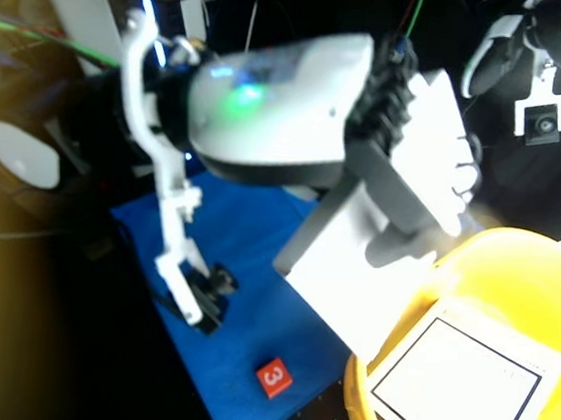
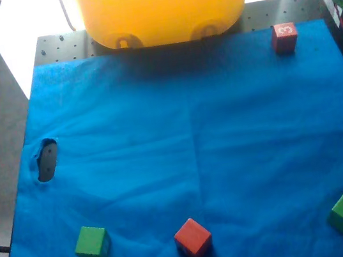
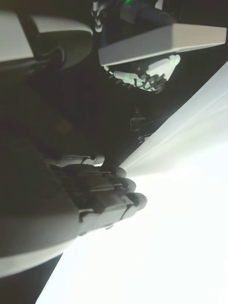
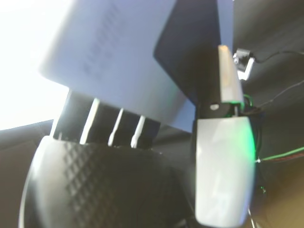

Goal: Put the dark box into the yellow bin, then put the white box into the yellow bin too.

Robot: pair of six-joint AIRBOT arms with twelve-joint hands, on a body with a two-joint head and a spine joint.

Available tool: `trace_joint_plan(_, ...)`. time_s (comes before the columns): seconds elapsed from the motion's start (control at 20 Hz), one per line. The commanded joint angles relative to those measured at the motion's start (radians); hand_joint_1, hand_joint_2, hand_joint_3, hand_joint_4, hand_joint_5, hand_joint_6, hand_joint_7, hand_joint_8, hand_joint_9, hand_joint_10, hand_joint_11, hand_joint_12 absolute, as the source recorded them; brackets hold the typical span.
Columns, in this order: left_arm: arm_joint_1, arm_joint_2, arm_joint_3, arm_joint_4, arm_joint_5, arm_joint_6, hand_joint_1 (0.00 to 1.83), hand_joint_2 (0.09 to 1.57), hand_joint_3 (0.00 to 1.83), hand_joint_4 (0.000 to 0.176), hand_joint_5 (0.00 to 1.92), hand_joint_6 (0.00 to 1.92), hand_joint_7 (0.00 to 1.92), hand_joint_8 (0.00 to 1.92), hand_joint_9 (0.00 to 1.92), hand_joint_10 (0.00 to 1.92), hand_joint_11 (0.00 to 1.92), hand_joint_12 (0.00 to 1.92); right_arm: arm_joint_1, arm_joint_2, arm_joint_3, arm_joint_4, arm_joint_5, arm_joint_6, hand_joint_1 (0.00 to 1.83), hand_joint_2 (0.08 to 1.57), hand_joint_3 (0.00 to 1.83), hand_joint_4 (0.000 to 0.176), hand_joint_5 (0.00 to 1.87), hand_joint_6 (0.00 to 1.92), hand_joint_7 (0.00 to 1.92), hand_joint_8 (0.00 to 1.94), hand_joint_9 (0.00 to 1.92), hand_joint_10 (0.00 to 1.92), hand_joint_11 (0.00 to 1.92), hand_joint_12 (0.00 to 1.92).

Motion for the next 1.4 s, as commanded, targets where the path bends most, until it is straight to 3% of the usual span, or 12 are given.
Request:
trace_joint_plan(0.0, -0.008, 0.006, -0.004, -0.051, -0.124, -0.002, 0.98, 0.93, 0.01, 0.157, 0.00, 0.00, 0.00, 0.00, 0.00, 0.00, 0.03, 0.01, 0.025, -0.003, 0.008, 0.004, 0.131, -0.004, 1.19, 1.05, 0.00, 0.000, 1.13, 0.72, 1.15, 1.44, 1.26, 1.83, 1.31, 1.92)
trace_joint_plan(0.2, -0.008, 0.009, -0.025, -0.051, -0.166, -0.002, 0.98, 0.91, 0.00, 0.096, 0.02, 0.00, 0.09, 0.01, 0.07, 0.01, 0.05, 0.03, 0.068, -0.007, 0.016, -0.004, 0.066, -0.087, 1.28, 1.05, 0.00, 0.000, 1.14, 0.53, 1.15, 0.92, 1.10, 1.17, 1.02, 1.57)
trace_joint_plan(0.35, -0.008, 0.009, -0.036, -0.051, -0.186, -0.002, 0.99, 0.93, 0.01, 0.108, 0.06, 0.01, 0.12, 0.01, 0.05, 0.00, 0.00, 0.00, 0.083, -0.030, 0.051, -0.011, 0.017, -0.105, 1.27, 1.05, 0.00, 0.000, 1.13, 0.58, 1.16, 0.86, 1.14, 0.85, 0.95, 1.40)
trace_joint_plan(0.45, -0.008, 0.009, -0.040, -0.051, -0.192, -0.002, 1.02, 0.95, 0.01, 0.102, 0.05, 0.01, 0.09, 0.00, 0.01, 0.00, 0.00, 0.00, 0.083, -0.048, 0.074, -0.002, 0.005, -0.105, 1.26, 1.07, 0.00, 0.000, 1.08, 0.64, 1.09, 1.00, 1.04, 1.14, 0.92, 1.59)
trace_joint_plan(0.6, -0.008, 0.008, -0.047, -0.053, -0.205, -0.002, 0.95, 0.95, 0.01, 0.100, 0.05, 0.01, 0.10, 0.01, 0.04, 0.01, 0.00, 0.00, 0.083, -0.076, 0.108, 0.013, -0.007, -0.104, 1.24, 1.09, 0.00, 0.000, 1.03, 0.79, 1.07, 0.94, 1.06, 0.71, 0.88, 1.23)
trace_joint_plan(0.65, -0.008, 0.007, -0.047, -0.055, -0.208, -0.002, 0.95, 0.93, 0.00, 0.123, 0.07, 0.02, 0.11, 0.01, 0.03, 0.01, 0.00, 0.00, 0.085, -0.085, 0.119, 0.015, -0.019, -0.104, 1.24, 1.08, 0.00, 0.000, 1.04, 0.78, 1.09, 0.91, 1.10, 0.60, 0.90, 1.16)
trace_joint_plan(0.7, -0.008, 0.003, -0.047, -0.056, -0.213, -0.002, 0.99, 0.93, 0.00, 0.098, 0.08, 0.02, 0.11, 0.01, 0.02, 0.01, 0.00, 0.00, 0.091, -0.096, 0.134, 0.015, -0.044, -0.104, 1.24, 1.09, 0.00, 0.000, 1.00, 0.86, 1.09, 0.89, 1.07, 0.42, 0.80, 1.06)
trace_joint_plan(0.8, -0.008, 0.000, -0.048, -0.055, -0.216, -0.002, 0.99, 0.93, 0.00, 0.103, 0.05, 0.00, 0.09, 0.00, 0.00, 0.00, 0.00, 0.00, 0.092, -0.109, 0.152, 0.015, -0.063, -0.104, 1.09, 0.95, 0.00, 0.000, 0.62, 0.08, 0.72, 0.08, 0.76, 0.05, 0.54, 0.68)
trace_joint_plan(0.9, -0.008, 0.000, -0.051, -0.056, -0.220, -0.002, 0.95, 0.92, 0.00, 0.132, 0.04, 0.00, 0.07, 0.00, 0.00, 0.00, 0.00, 0.00, 0.092, -0.112, 0.155, 0.015, -0.068, -0.103, 0.95, 0.89, 0.00, 0.128, 0.31, 0.00, 0.37, 0.00, 0.37, 0.00, 0.26, 0.26)
trace_joint_plan(0.95, -0.008, 0.000, -0.052, -0.056, -0.222, -0.002, 0.95, 0.93, 0.00, 0.124, 0.02, 0.00, 0.06, 0.00, 0.00, 0.00, 0.00, 0.00, 0.092, -0.113, 0.155, 0.016, -0.069, -0.103, 0.92, 0.87, 0.00, 0.166, 0.19, 0.00, 0.23, 0.00, 0.20, 0.00, 0.12, 0.17)
trace_joint_plan(1.1, -0.003, 0.000, -0.055, -0.058, -0.226, -0.002, 0.97, 0.92, 0.00, 0.096, 0.00, 0.00, 0.06, 0.00, 0.00, 0.00, 0.00, 0.00, 0.092, -0.113, 0.155, 0.020, -0.077, -0.103, 0.86, 0.83, 0.00, 0.176, 0.06, 0.00, 0.05, 0.00, 0.03, 0.00, 0.00, 0.04)
trace_joint_plan(1.35, 0.007, 0.002, -0.055, -0.068, -0.228, -0.002, 1.00, 0.88, 0.00, 0.134, 0.03, 0.01, 0.05, 0.01, 0.00, 0.00, 0.00, 0.00, 0.092, -0.111, 0.149, 0.023, -0.077, -0.102, 0.82, 0.81, 0.00, 0.176, 0.00, 0.00, 0.00, 0.00, 0.00, 0.00, 0.00, 0.00)
